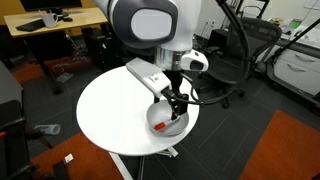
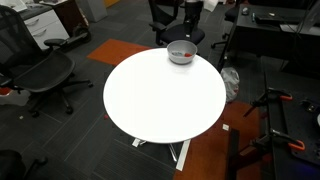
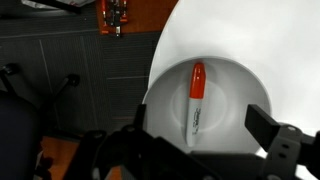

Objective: Remove the marker from the grey bowl and place it on the table

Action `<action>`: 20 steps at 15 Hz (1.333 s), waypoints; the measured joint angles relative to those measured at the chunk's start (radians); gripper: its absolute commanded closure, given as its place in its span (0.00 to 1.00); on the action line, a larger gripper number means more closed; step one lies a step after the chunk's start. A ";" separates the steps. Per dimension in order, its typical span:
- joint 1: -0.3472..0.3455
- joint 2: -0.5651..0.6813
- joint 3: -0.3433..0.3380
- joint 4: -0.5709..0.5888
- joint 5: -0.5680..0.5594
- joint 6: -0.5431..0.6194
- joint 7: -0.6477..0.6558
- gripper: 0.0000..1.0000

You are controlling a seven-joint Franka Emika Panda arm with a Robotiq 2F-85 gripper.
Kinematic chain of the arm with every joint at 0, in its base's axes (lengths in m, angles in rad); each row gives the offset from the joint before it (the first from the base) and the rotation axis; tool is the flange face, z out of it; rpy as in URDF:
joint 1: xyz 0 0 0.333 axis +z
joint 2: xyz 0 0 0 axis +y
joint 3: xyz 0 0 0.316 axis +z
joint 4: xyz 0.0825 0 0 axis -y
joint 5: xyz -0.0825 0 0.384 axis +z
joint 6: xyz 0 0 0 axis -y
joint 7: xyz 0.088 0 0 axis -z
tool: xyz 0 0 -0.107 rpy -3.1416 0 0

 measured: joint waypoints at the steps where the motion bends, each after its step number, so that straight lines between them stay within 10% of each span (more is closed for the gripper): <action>1: 0.000 0.014 0.001 0.002 -0.011 0.008 -0.003 0.00; 20: -0.069 0.186 0.095 0.130 -0.018 0.066 -0.212 0.00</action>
